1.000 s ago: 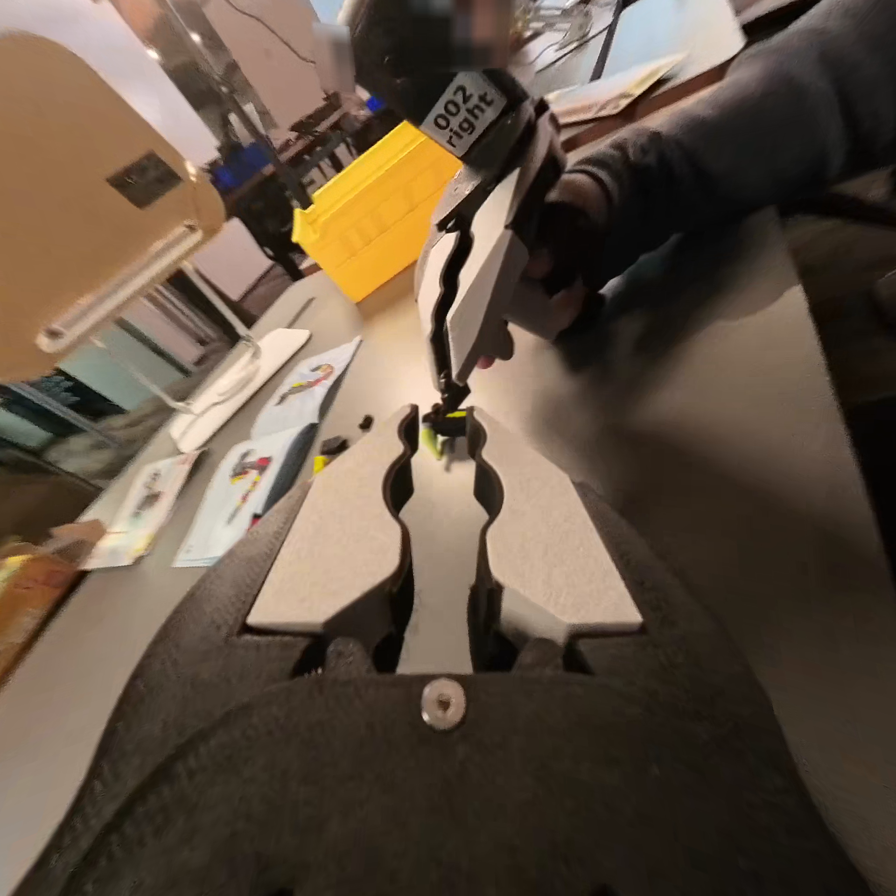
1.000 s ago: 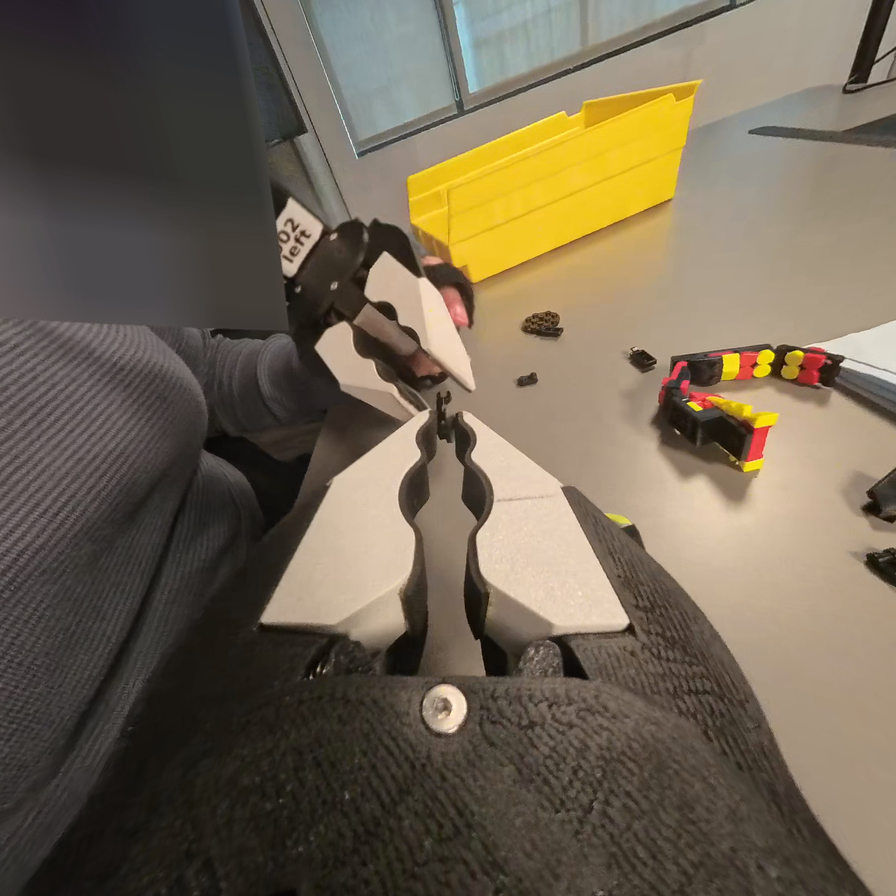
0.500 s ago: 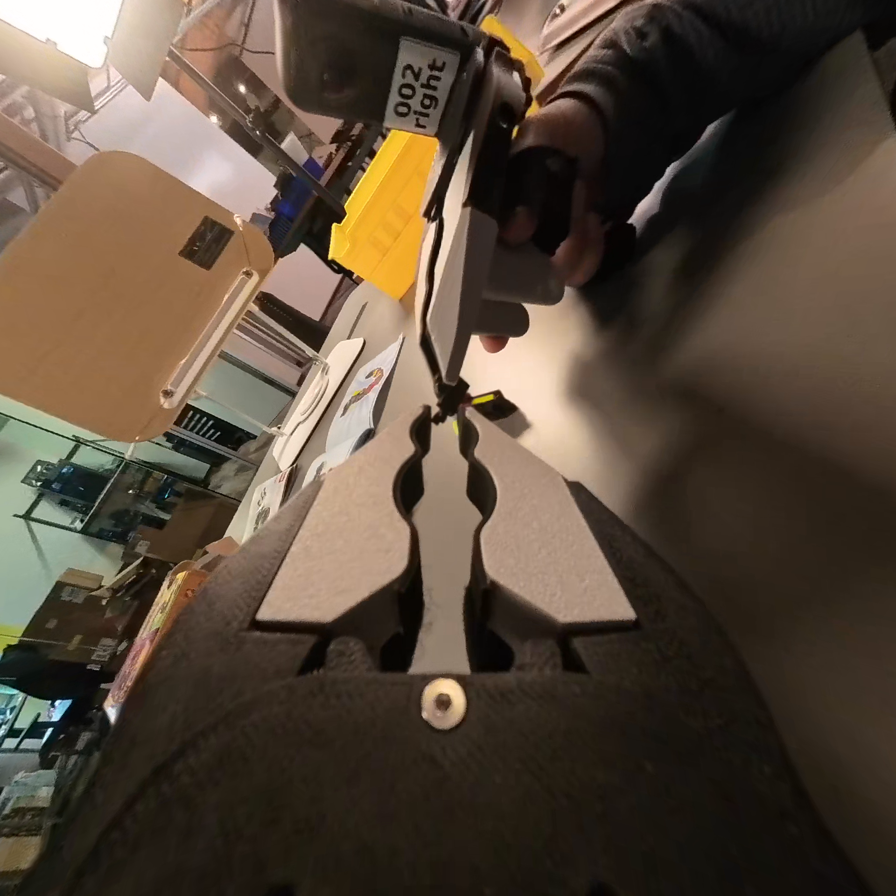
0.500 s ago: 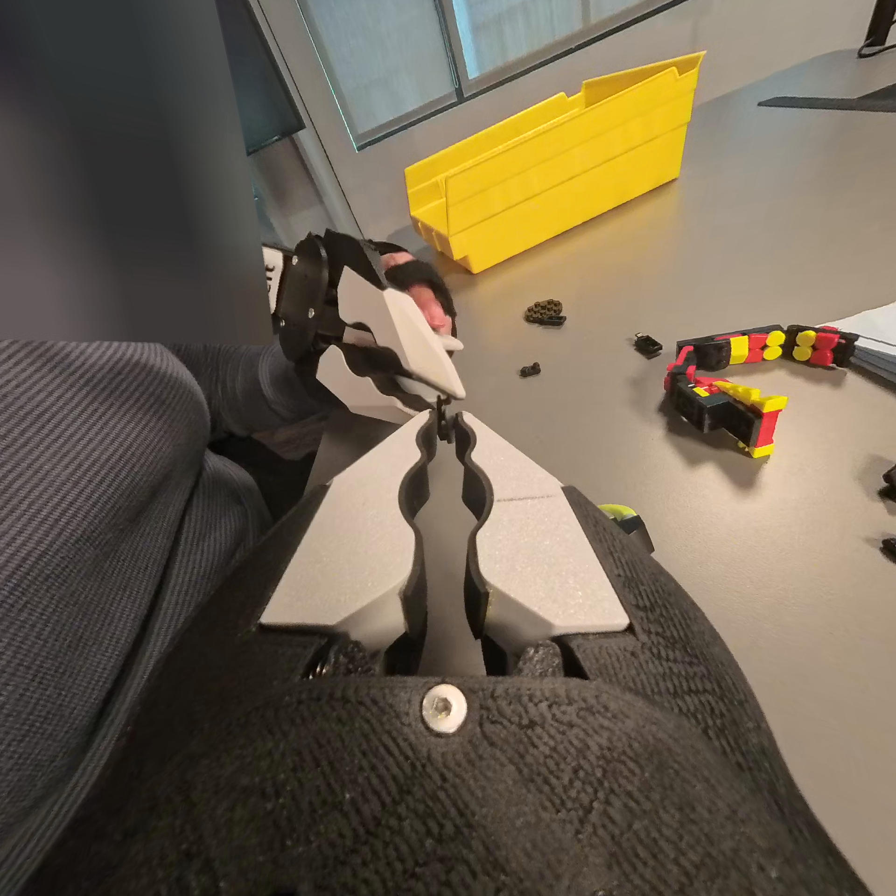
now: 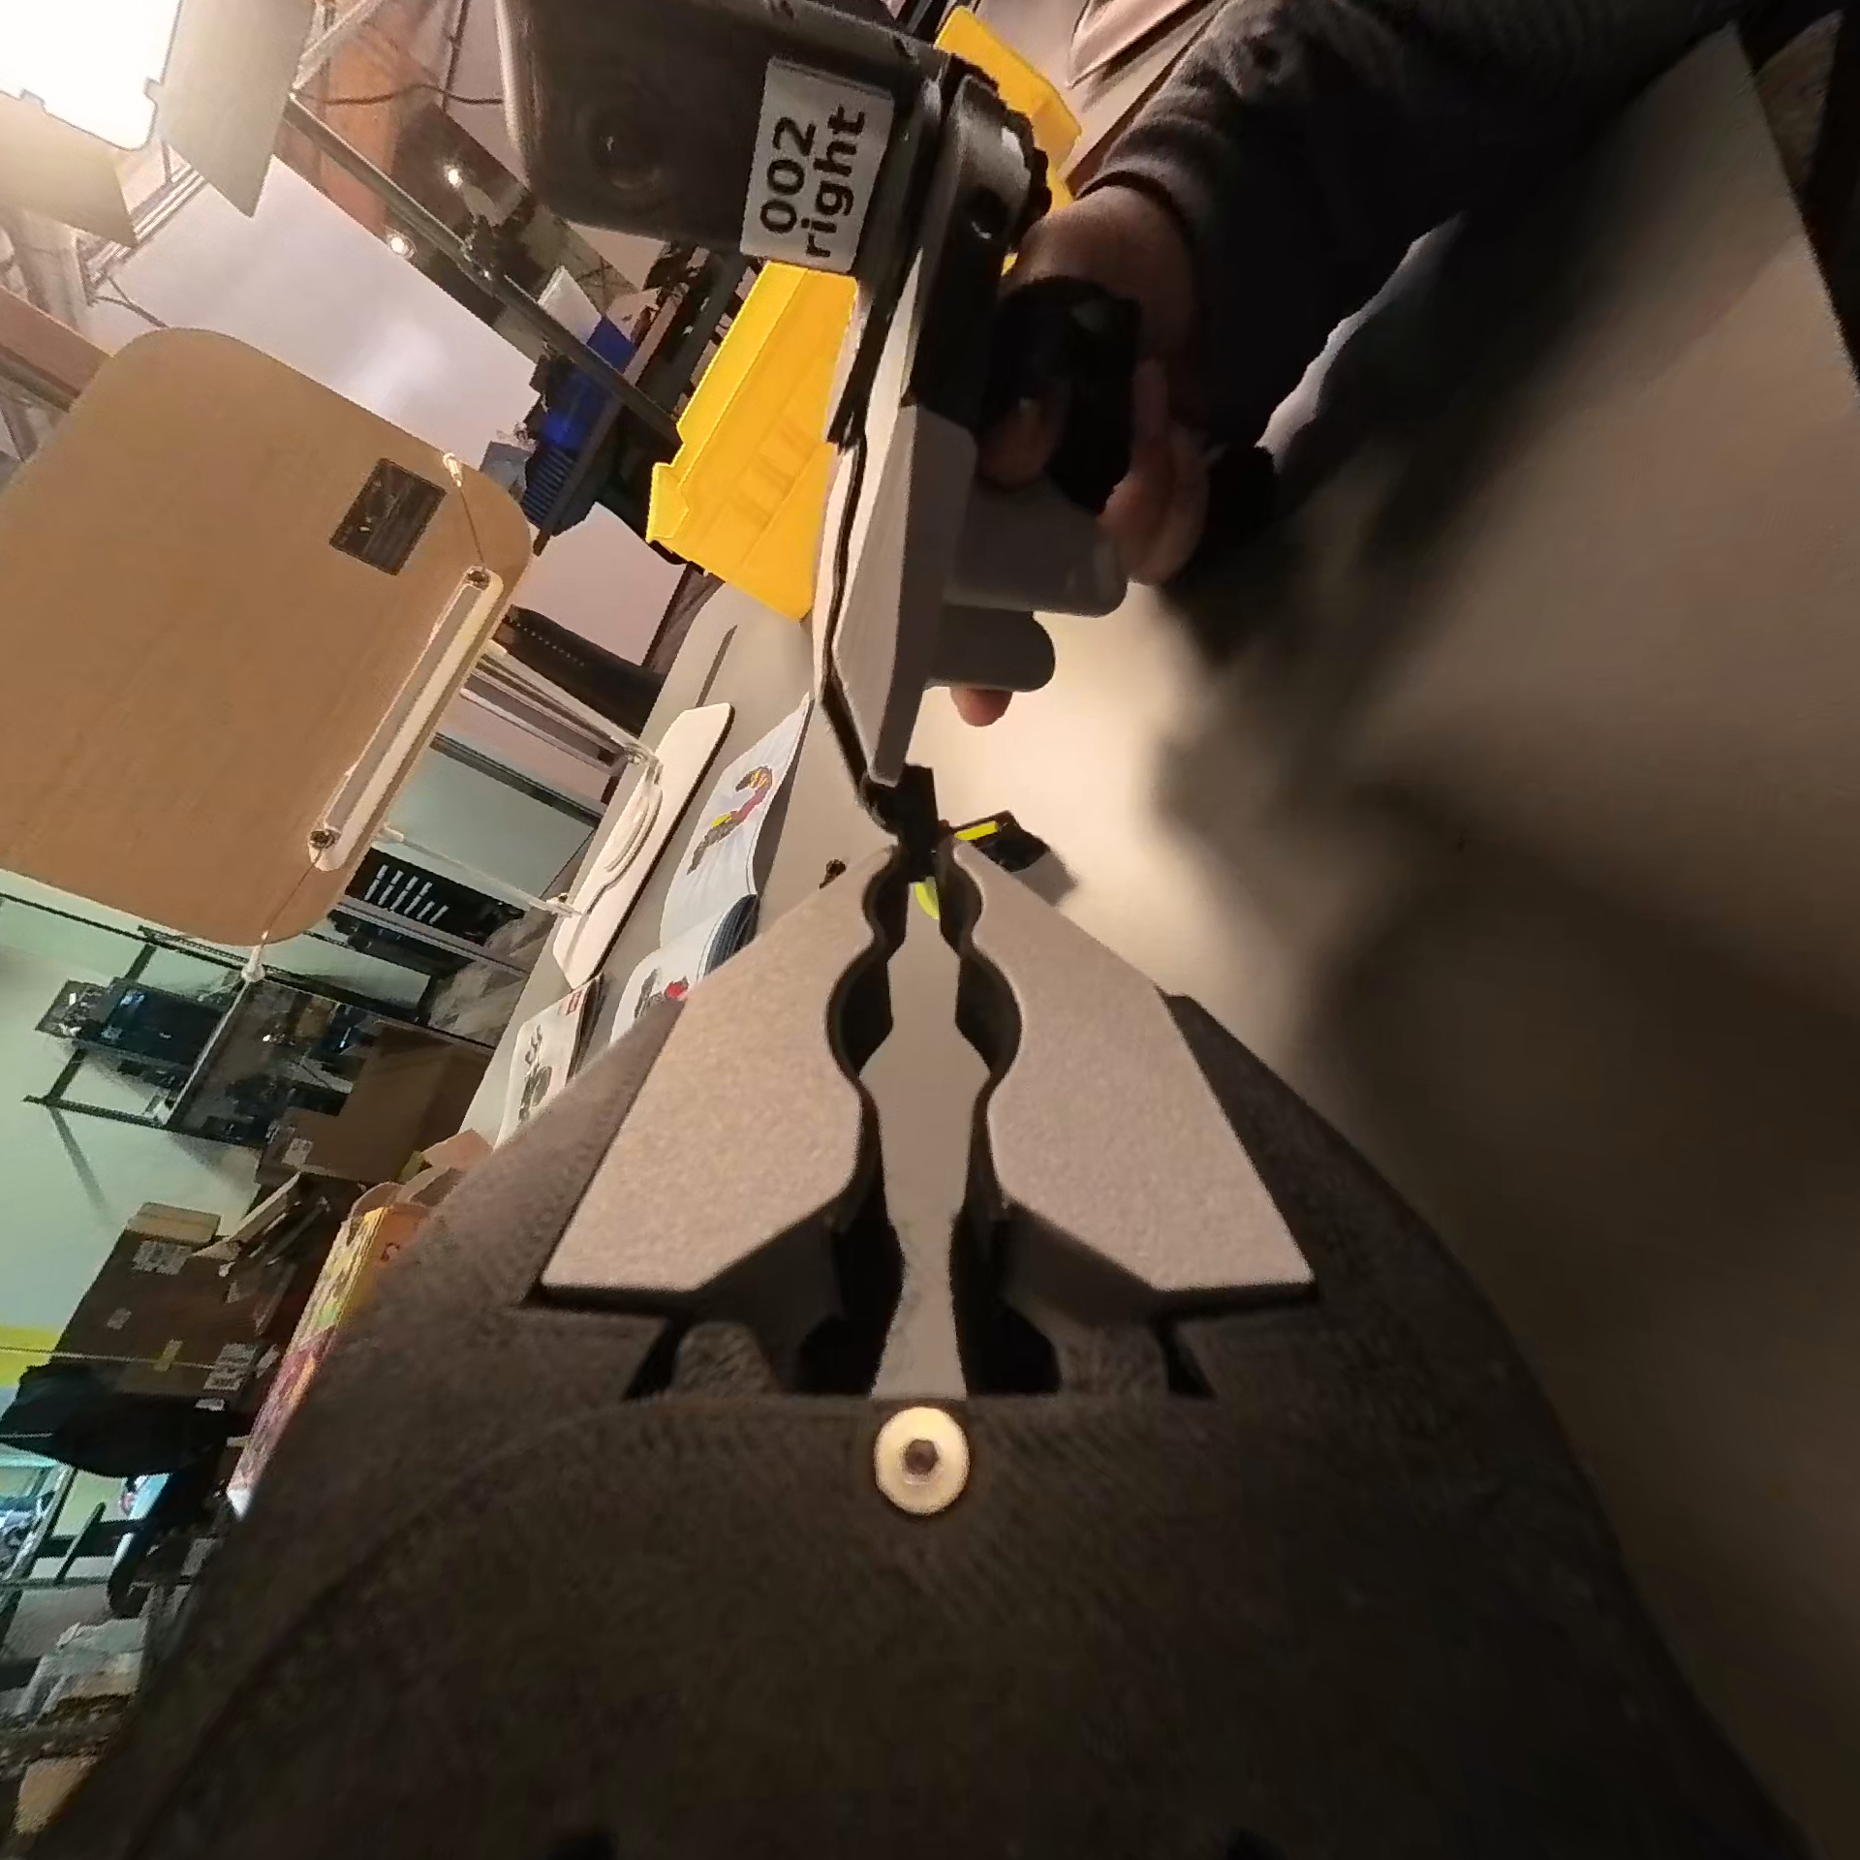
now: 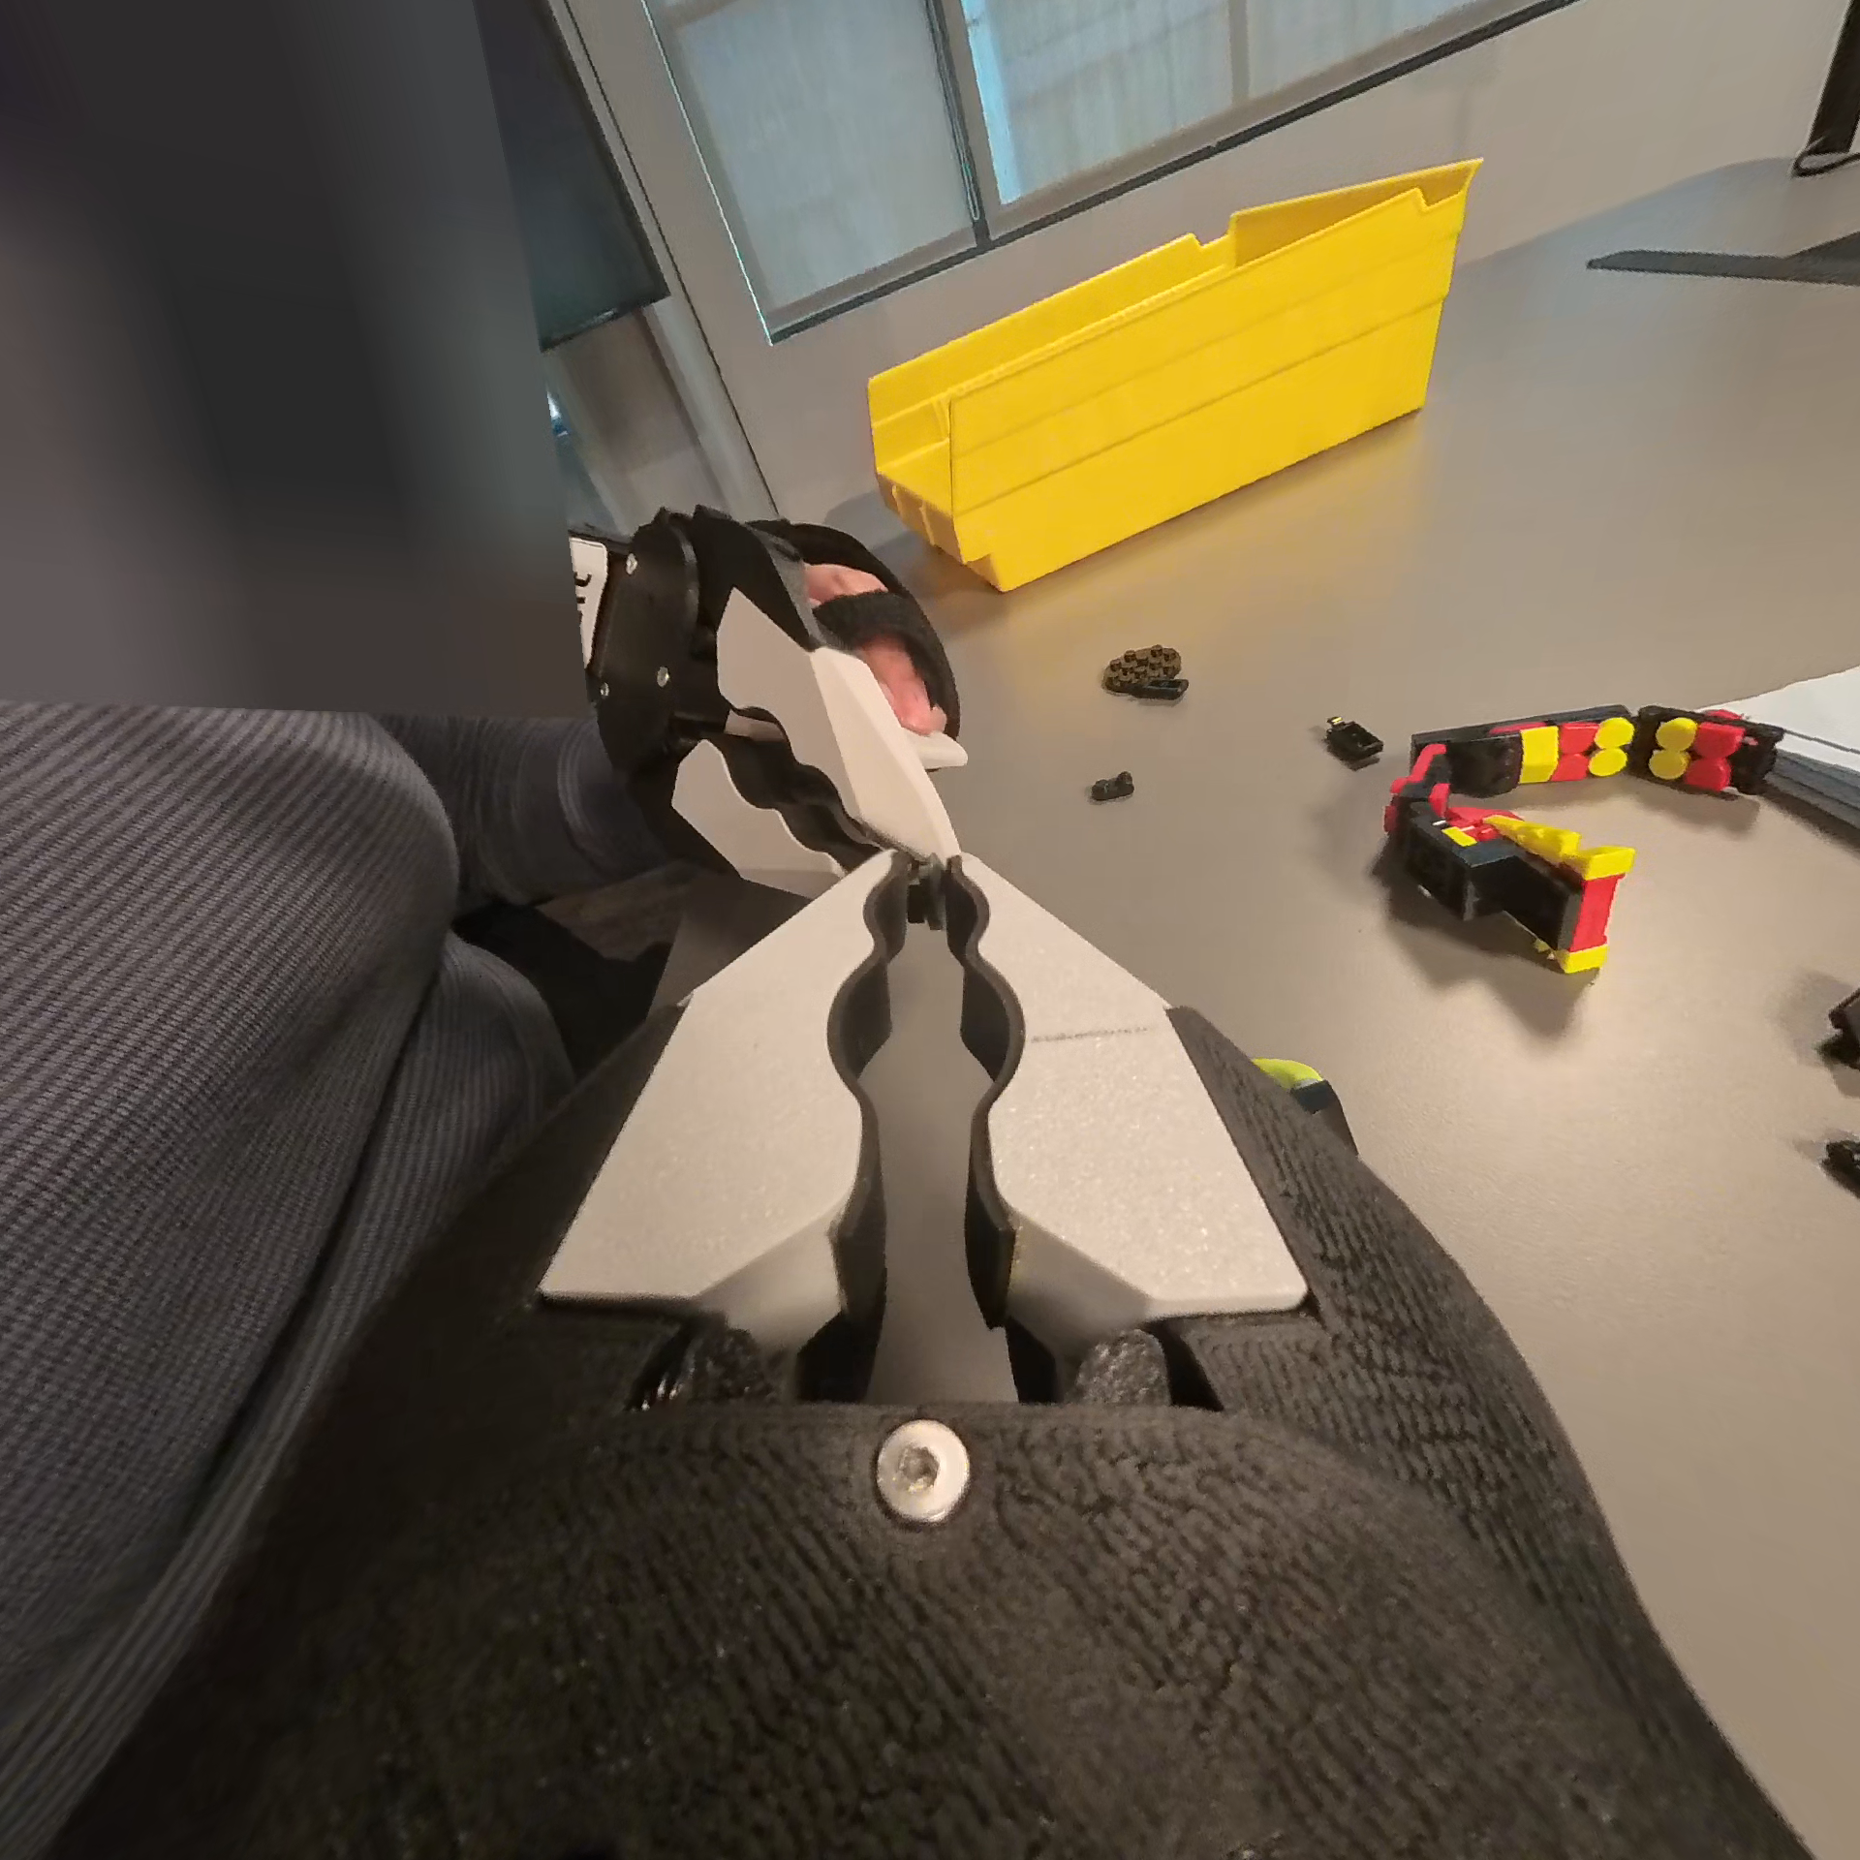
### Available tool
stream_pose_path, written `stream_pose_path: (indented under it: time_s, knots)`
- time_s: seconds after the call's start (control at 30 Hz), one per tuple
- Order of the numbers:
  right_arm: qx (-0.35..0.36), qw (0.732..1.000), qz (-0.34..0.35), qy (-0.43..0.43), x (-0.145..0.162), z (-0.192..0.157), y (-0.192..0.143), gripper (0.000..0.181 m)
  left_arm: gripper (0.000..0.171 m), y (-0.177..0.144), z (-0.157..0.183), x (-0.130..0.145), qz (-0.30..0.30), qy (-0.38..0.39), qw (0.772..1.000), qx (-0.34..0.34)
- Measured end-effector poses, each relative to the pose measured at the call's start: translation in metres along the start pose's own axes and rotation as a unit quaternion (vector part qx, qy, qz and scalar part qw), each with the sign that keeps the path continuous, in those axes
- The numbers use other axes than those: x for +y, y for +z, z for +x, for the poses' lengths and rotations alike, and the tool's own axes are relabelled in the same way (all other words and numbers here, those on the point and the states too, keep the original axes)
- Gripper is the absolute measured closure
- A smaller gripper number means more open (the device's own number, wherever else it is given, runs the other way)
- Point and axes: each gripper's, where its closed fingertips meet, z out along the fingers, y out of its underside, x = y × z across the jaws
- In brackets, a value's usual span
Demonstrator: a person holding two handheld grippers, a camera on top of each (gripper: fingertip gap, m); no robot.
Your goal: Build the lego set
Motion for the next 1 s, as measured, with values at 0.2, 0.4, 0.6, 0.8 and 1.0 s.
stream_pose_path:
  time_s: [0.2, 0.4, 0.6, 0.8, 1.0]
  knots:
    - [-0.006, 1.0, -0.006, 0.01, 0.002, 0.0001, -0.0019, 0.176, 0.168, 0.0001, 0.0005, 0.0012, -0.004, 0.015, 1.0, -0.004]
    - [0.0, 1.0, -0.008, 0.004, 0.0023, 0.0016, -0.0023, 0.177, 0.168, 0.0005, 0.0008, 0.0018, -0.006, 0.017, 1.0, -0.003]
    - [-0.007, 1.0, -0.007, 0.0, 0.0021, -0.0008, -0.0033, 0.177, 0.168, -0.0001, 0.0018, -0.0003, 0.001, 0.028, 1.0, -0.002]
    - [-0.017, 1.0, -0.003, 0.002, 0.0011, -0.0033, -0.0052, 0.178, 0.169, -0.0001, 0.0028, -0.0035, 0.011, 0.014, 1.0, 0.005]
    - [-0.017, 0.999, -0.008, 0.047, 0.0031, 0.0026, -0.0038, 0.177, 0.169, 0.0018, 0.0023, 0.0016, -0.002, 0.012, 1.0, 0.005]
